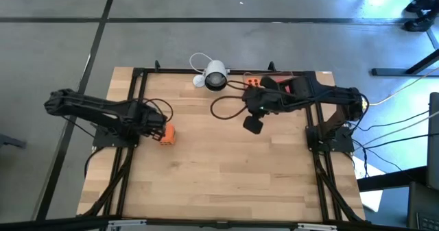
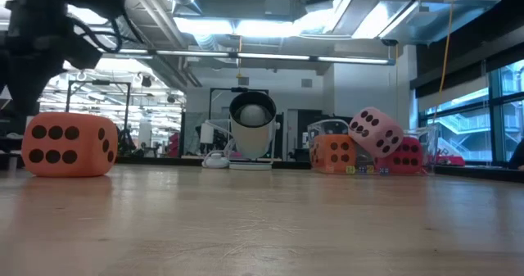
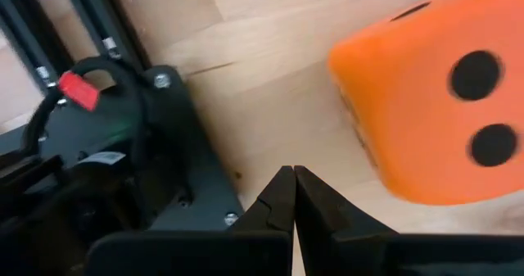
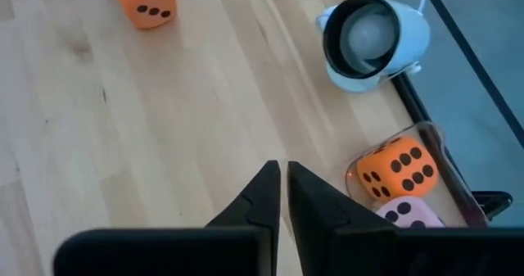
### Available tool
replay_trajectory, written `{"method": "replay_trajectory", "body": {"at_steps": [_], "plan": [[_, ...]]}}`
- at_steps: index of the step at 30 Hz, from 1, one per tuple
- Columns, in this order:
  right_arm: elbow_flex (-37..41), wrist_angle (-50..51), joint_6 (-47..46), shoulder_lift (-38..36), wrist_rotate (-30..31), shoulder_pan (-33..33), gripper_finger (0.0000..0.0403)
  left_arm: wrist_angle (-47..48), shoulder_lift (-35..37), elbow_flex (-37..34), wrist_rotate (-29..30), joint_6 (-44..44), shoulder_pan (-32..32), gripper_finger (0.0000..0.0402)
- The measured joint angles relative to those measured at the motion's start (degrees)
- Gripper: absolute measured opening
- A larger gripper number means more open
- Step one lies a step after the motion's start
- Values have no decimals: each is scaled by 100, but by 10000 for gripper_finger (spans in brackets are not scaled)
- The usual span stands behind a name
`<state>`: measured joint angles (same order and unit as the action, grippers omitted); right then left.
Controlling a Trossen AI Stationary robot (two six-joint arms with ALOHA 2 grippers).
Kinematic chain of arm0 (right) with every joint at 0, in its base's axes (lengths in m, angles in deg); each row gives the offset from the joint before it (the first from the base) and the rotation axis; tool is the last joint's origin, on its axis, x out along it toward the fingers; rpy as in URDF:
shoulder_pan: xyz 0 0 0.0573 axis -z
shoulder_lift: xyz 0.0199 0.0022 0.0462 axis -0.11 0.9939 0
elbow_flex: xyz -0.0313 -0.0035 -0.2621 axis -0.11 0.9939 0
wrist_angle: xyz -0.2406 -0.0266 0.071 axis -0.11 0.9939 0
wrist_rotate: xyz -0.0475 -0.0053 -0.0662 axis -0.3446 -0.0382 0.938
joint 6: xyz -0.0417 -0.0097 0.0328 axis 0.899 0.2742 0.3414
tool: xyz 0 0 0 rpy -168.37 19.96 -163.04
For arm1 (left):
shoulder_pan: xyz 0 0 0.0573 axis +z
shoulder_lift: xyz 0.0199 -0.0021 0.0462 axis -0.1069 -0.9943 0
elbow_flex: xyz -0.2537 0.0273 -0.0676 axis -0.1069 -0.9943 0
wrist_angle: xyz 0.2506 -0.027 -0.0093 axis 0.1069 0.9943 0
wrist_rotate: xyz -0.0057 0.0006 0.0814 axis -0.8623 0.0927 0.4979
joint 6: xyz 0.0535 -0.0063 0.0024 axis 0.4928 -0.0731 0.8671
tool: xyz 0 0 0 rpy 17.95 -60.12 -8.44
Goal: Pick & Place Dice
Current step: Put the large orange dice into the transparent container
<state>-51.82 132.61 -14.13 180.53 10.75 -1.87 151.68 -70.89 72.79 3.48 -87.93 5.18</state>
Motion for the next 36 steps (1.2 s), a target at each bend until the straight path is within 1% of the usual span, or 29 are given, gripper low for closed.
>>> {"method": "replay_trajectory", "body": {"at_steps": [4,9,12,13,16,19,21,23,25,28,30,34,36], "plan": [[0,13,1,0,-20,-60,26,-7,-247,10,-153,229,149,1],[0,14,3,0,-15,-51,26,-60,-694,29,-324,675,170,1],[0,16,26,0,-17,-57,26,-754,-861,114,-229,1429,96,1],[0,17,24,0,-18,-56,26,-840,-912,141,-193,1569,88,2],[0,124,20,0,-40,-56,26,-435,-1023,118,-119,1895,257,1],[2,278,17,0,-62,-83,26,-562,-1084,136,-376,2386,451,1],[2,325,17,0,-63,-96,26,-577,-1100,128,-296,2469,536,2],[2,324,17,0,-63,-96,26,-844,-1100,128,-160,2617,588,1],[2,326,20,0,-63,-94,26,-1149,-1139,130,-173,2929,674,1],[4,326,28,0,-63,-94,26,-1468,-1302,130,-248,3181,798,2],[4,331,21,0,-64,-94,26,-1741,-1497,130,-397,3288,865,1],[4,400,20,0,-63,-131,26,-2958,-1938,130,-845,3362,872,2],[4,445,-1,0,-65,-161,26,-3615,-2148,130,-1059,3248,847,1]]}}
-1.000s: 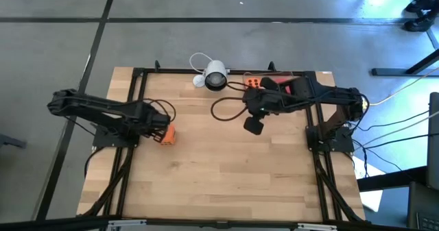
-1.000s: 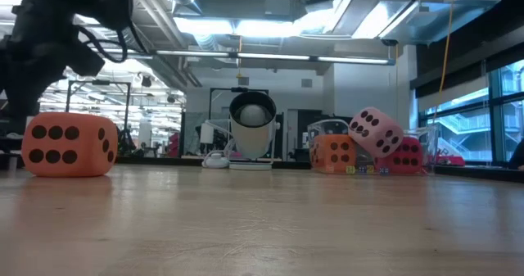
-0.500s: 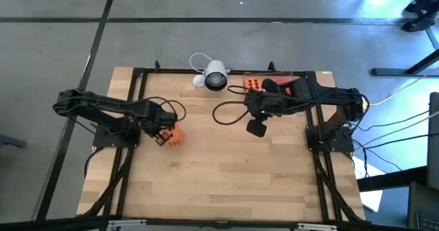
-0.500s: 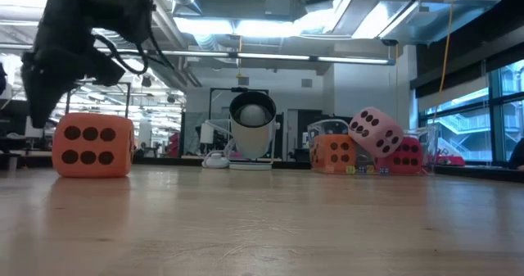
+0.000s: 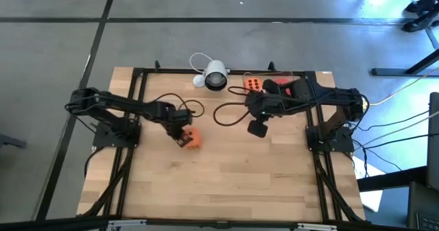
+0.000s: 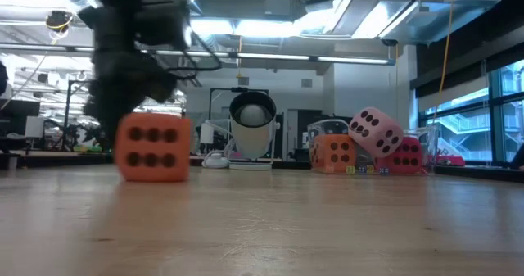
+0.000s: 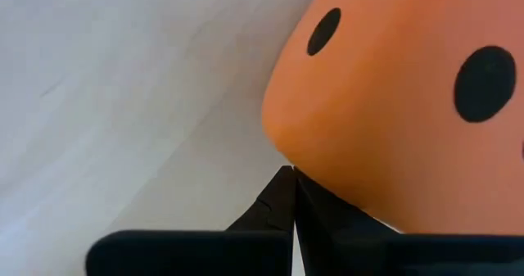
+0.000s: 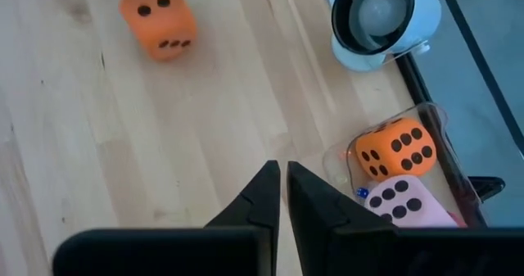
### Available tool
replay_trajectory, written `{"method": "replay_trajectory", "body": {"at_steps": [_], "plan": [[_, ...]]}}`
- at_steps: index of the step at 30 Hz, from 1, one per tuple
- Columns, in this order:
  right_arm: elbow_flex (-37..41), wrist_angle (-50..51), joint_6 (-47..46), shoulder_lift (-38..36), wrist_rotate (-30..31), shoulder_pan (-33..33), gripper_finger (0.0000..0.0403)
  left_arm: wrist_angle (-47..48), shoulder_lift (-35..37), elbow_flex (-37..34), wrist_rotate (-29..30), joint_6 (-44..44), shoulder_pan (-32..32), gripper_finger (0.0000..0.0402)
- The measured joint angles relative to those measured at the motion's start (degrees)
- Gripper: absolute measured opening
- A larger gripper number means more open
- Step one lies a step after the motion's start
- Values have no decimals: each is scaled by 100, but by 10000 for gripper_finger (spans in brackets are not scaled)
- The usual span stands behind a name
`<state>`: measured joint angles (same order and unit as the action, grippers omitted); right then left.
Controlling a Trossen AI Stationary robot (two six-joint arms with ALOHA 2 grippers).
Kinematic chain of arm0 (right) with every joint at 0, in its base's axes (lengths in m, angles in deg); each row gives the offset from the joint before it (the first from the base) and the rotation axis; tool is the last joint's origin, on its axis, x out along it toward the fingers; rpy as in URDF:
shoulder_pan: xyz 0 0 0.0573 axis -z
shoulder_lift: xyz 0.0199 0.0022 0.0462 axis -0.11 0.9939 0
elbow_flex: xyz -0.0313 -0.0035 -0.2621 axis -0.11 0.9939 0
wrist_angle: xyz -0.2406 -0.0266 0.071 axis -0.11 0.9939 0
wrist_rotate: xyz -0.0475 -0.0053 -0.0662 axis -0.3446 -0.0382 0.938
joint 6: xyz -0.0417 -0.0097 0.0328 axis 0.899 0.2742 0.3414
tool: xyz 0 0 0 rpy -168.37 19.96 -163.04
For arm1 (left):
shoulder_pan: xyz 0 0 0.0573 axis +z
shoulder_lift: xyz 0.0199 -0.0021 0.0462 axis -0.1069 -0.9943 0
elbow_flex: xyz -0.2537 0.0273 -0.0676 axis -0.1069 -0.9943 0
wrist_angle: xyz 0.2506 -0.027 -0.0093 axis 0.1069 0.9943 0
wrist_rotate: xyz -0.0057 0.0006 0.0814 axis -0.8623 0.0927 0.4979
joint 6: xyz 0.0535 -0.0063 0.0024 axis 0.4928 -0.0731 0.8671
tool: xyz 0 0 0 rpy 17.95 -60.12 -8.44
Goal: Pick & Place Dice
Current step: Put the large orange dice into the transparent container
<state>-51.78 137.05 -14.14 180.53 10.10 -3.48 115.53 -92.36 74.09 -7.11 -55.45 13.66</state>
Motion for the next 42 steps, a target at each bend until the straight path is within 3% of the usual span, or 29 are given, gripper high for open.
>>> {"method": "replay_trajectory", "body": {"at_steps": [7,18,23,28,33,38,42], "plan": [[0,347,-261,0,-18,-224,26,-1062,-846,669,-30,-76,-172,1],[2,336,-315,-5,36,-472,26,-1260,-2498,2592,-277,556,-189,2],[7,336,-619,-143,112,-653,26,-1187,-2769,3092,-357,634,-225,1],[4,336,-773,-232,430,-1054,26,-684,-2339,3121,130,728,-208,3],[313,331,-841,-212,132,-1398,37,-76,-1567,3120,359,492,-213,4],[1041,103,-1086,-200,102,-1591,92,-59,-714,3121,520,147,-502,4],[1566,-934,-1507,-195,-185,-1680,157,-10,-15,3126,1038,122,-793,4]]}}
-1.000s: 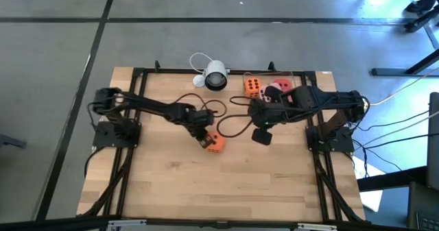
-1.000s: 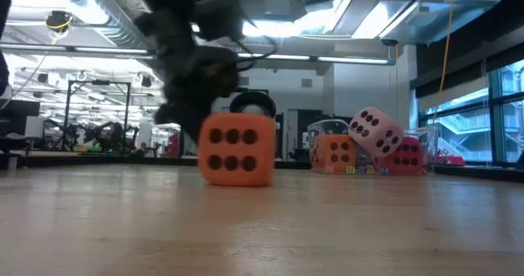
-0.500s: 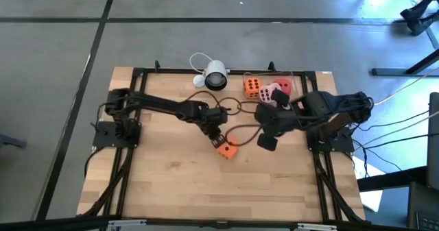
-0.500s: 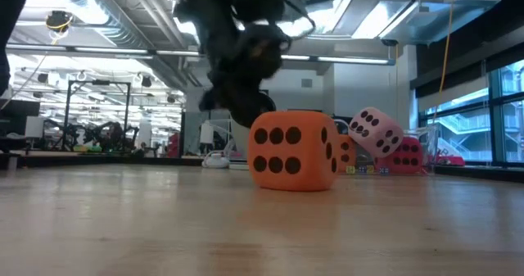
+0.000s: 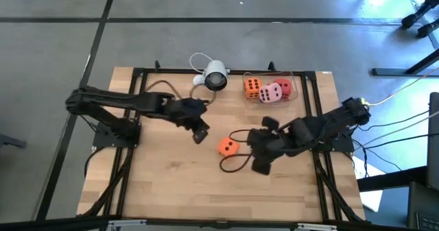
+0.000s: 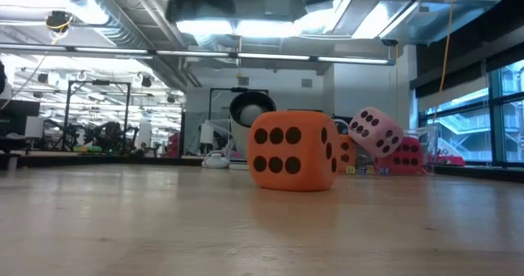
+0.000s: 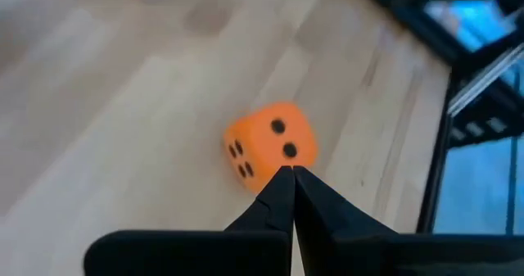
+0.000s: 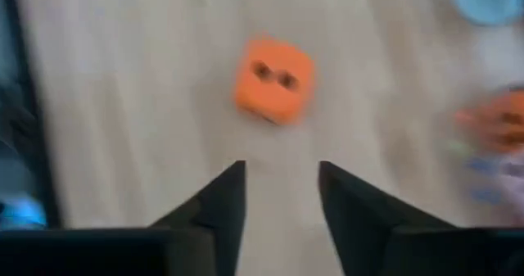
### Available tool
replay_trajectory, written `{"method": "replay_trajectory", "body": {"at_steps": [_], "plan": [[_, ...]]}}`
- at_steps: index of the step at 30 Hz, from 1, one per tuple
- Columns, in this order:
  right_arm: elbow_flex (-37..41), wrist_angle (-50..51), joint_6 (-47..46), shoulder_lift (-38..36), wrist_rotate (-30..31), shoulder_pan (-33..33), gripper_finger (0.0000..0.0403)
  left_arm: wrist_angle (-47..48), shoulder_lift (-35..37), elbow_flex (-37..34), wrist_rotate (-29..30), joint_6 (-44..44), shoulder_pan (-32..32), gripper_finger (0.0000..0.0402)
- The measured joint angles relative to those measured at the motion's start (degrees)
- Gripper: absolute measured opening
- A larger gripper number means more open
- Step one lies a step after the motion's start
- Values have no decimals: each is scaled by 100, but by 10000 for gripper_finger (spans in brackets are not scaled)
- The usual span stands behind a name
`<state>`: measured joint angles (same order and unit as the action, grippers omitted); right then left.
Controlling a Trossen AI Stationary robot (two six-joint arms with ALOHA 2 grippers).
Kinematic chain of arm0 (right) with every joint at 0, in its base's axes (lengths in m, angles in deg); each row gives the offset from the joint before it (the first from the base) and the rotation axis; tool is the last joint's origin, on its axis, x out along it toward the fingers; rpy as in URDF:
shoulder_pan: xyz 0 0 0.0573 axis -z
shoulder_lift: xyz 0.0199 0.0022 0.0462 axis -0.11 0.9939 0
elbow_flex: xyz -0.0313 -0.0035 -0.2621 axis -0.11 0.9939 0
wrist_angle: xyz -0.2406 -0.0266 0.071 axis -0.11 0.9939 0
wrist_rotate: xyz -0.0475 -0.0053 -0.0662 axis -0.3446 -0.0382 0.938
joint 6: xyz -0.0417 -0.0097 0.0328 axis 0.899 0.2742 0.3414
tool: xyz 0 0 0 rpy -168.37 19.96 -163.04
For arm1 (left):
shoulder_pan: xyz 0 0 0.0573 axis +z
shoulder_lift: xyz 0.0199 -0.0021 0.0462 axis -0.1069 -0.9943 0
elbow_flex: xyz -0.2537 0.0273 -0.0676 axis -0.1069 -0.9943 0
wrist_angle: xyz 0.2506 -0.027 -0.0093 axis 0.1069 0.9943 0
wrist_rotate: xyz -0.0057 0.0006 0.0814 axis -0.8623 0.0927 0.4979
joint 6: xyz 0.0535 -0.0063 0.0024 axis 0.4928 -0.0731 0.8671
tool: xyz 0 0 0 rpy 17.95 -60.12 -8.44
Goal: Pick & Place Dice
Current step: Put the large orange dice into the transparent container
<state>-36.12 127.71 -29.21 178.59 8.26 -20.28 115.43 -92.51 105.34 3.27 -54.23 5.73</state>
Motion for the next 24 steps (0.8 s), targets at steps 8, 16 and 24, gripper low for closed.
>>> {"method": "replay_trajectory", "body": {"at_steps": [8,16,24], "plan": [[651,-2658,-297,421,-162,-14,234,513,995,-2,739,-67,-524,4],[479,-2800,-434,1508,128,104,213,608,1775,-4,1193,39,-1344,4],[353,-2788,-245,1985,58,396,184,1134,2339,-22,1767,-12,-2017,4]]}}
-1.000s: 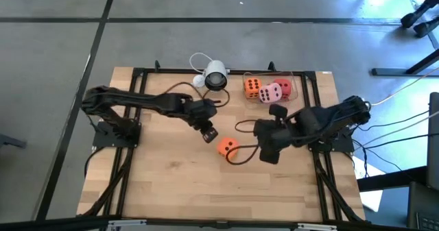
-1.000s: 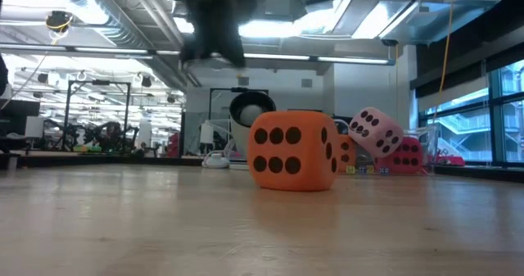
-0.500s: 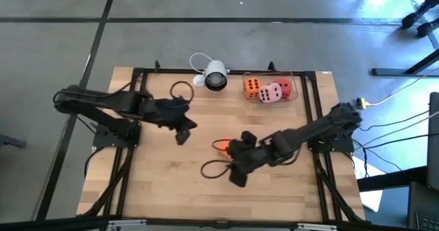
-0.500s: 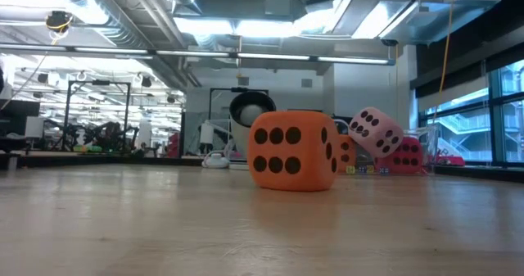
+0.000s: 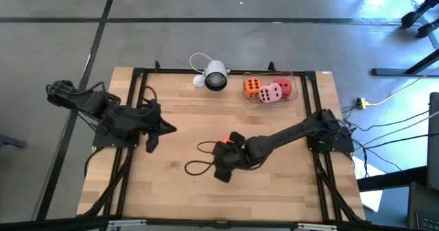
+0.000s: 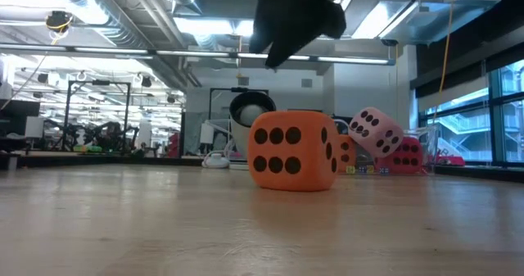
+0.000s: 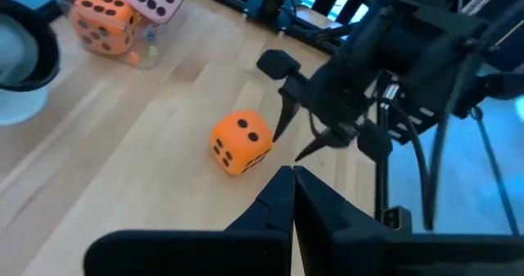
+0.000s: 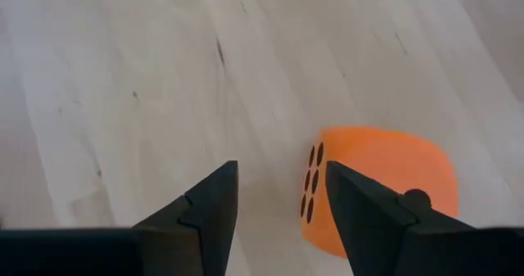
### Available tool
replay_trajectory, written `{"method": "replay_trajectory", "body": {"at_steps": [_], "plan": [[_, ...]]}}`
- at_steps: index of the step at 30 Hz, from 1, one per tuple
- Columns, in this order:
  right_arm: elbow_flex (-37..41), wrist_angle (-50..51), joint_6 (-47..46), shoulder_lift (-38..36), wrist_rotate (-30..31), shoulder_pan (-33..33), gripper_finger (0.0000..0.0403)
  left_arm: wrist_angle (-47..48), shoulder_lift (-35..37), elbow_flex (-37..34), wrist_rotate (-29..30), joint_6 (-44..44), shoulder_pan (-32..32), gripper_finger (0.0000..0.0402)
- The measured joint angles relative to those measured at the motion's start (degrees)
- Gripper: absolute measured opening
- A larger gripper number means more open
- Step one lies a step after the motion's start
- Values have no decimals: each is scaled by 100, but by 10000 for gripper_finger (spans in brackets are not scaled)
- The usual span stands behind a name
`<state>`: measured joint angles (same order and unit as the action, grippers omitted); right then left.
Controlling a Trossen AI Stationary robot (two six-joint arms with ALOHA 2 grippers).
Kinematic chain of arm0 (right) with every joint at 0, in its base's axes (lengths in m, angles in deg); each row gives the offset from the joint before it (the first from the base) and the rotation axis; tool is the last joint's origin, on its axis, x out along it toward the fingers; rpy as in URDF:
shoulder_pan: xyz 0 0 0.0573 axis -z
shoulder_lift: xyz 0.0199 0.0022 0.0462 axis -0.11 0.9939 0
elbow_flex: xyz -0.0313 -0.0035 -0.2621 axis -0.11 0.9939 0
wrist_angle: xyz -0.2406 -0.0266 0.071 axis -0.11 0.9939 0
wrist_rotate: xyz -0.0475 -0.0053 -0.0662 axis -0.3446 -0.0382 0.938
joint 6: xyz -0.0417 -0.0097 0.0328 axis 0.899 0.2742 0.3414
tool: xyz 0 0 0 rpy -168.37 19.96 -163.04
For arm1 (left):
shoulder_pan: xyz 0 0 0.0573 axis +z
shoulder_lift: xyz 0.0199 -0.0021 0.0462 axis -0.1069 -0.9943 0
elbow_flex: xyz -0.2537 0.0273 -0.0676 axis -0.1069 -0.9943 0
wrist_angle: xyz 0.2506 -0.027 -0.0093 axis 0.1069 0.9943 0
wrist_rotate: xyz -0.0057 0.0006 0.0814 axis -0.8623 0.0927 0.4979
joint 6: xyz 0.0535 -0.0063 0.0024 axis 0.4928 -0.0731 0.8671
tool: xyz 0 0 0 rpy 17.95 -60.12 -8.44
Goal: Pick & Place Dice
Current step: Put the large orange dice into the transparent container
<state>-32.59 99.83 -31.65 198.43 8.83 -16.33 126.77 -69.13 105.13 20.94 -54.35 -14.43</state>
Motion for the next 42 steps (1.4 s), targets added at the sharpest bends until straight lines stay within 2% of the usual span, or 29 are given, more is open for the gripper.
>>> {"method": "replay_trajectory", "body": {"at_steps": [6,12,18,24,29,37,42], "plan": [[0,217,167,31,-171,218,200,407,118,0,177,-84,-169,4],[-8,208,269,112,234,368,220,630,116,-2,179,-84,-256,4],[-4,578,235,559,-150,421,220,634,122,-2,179,-87,-338,4],[-75,860,191,872,4,360,219,648,136,-2,175,-87,-428,4],[-79,865,150,980,33,370,219,662,136,-2,177,-87,-451,4],[-94,863,340,999,-509,484,219,670,136,-2,168,-89,-451,4],[-94,839,16,999,-523,486,217,672,136,-2,116,-98,-451,4]]}}
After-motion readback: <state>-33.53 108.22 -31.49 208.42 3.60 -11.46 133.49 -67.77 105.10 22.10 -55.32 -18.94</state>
